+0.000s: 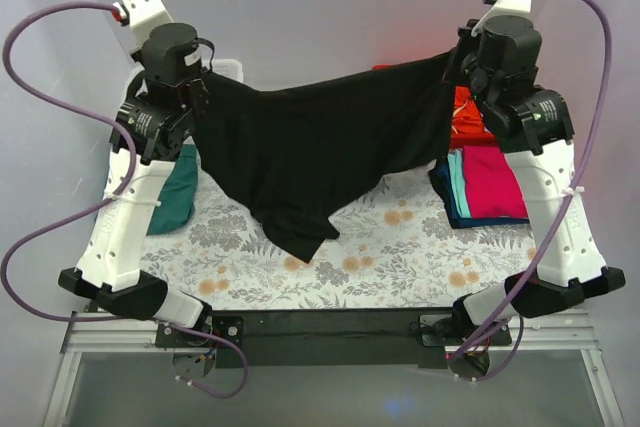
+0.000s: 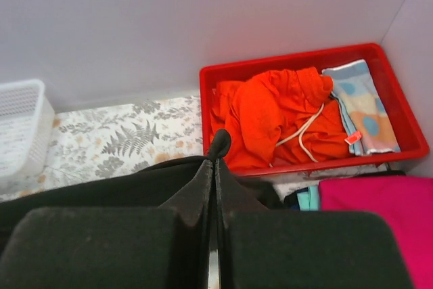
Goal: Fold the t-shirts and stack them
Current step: Flatten out the tshirt
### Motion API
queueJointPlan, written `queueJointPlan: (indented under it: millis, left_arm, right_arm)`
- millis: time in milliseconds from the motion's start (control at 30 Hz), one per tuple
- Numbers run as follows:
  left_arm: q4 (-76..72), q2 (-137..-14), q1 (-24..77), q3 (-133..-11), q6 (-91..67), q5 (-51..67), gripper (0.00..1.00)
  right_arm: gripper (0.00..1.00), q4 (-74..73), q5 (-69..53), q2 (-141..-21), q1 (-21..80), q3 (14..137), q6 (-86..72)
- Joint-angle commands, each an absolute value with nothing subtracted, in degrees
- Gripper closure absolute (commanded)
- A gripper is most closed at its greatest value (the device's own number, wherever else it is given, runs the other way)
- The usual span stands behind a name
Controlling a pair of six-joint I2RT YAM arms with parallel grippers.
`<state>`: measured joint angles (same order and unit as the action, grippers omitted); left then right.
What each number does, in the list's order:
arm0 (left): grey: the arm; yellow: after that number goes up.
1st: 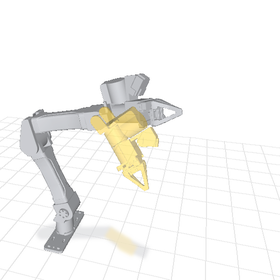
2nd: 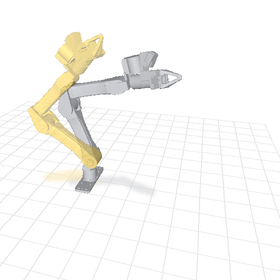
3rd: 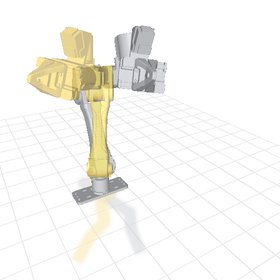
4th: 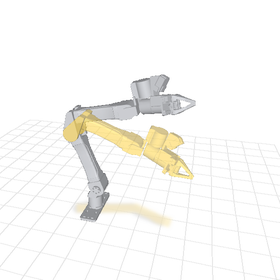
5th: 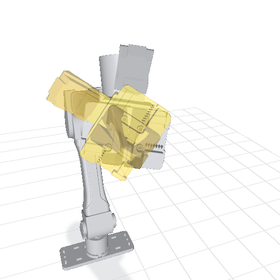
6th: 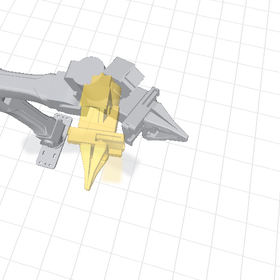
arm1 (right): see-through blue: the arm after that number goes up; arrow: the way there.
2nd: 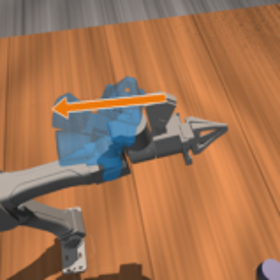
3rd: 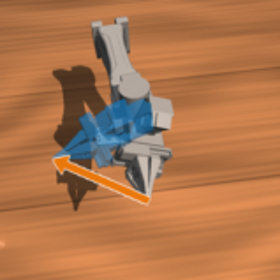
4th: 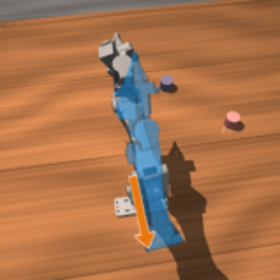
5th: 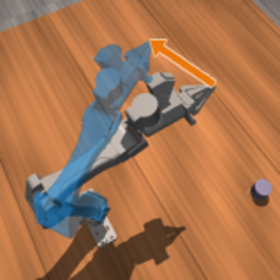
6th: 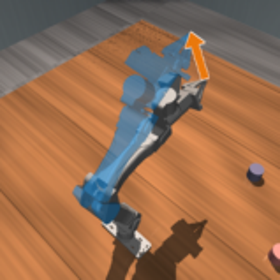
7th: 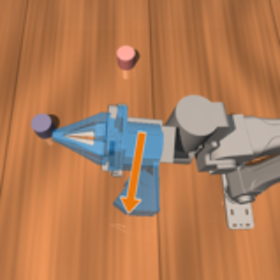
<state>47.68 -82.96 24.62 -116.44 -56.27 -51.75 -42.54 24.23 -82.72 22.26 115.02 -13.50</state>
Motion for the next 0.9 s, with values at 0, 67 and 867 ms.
queueJointPlan:
  millis: [0, 67, 867]
  left_arm:
    - [33.70, -79.73, 24.34, -121.11, -47.38, -51.60, 1.00]
    - [28.77, -78.58, 24.35, -121.64, -44.22, -51.24, 1.00]
    - [5.12, -83.66, 24.35, -123.23, -26.11, -51.94, 1.00]
  right_arm:
    - [0.99, -43.51, 22.94, -81.39, 22.41, 119.18, -11.43]
    - [0.99, -43.16, 21.36, -79.11, 22.41, 118.83, -11.34]
    - [0.99, -35.52, 19.86, -66.00, 22.50, 103.01, -15.64]
